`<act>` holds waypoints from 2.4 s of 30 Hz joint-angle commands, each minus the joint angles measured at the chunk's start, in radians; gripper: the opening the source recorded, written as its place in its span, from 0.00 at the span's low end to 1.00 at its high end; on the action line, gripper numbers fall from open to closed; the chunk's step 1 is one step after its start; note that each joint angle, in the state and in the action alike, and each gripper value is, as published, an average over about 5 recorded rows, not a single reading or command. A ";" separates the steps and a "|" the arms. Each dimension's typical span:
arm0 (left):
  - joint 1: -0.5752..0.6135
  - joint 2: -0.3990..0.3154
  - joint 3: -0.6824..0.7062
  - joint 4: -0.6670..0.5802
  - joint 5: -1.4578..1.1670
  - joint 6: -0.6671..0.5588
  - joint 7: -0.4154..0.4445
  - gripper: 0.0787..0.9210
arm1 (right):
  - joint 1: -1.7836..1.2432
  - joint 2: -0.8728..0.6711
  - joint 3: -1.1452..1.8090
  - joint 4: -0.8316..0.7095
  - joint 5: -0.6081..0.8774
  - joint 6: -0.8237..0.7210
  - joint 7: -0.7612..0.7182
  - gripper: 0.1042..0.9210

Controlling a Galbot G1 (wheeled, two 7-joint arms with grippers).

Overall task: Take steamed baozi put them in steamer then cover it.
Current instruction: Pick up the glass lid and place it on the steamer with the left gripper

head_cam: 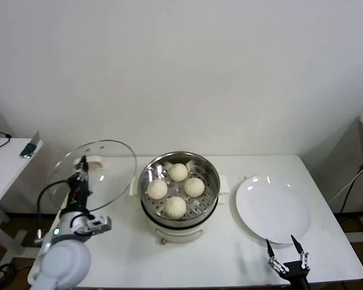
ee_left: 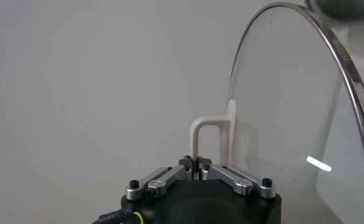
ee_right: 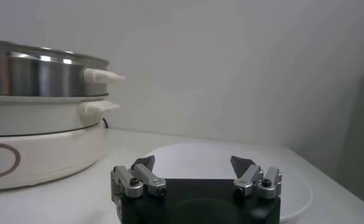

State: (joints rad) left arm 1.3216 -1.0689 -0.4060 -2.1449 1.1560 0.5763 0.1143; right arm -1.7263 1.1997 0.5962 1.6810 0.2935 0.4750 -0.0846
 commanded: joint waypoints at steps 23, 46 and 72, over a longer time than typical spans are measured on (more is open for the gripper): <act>-0.247 -0.238 0.451 0.112 0.212 0.144 0.108 0.06 | 0.010 -0.004 0.009 -0.028 0.022 0.045 -0.001 0.88; -0.268 -0.404 0.545 0.257 0.335 0.147 0.091 0.06 | 0.009 -0.001 0.006 -0.043 0.030 0.070 0.004 0.88; -0.259 -0.375 0.526 0.306 0.429 0.116 0.113 0.06 | 0.015 -0.006 0.009 -0.045 0.031 0.077 0.018 0.88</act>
State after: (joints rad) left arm 1.0686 -1.4351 0.1130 -1.8487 1.5878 0.6808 0.2348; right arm -1.7138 1.1932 0.6065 1.6363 0.3245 0.5521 -0.0724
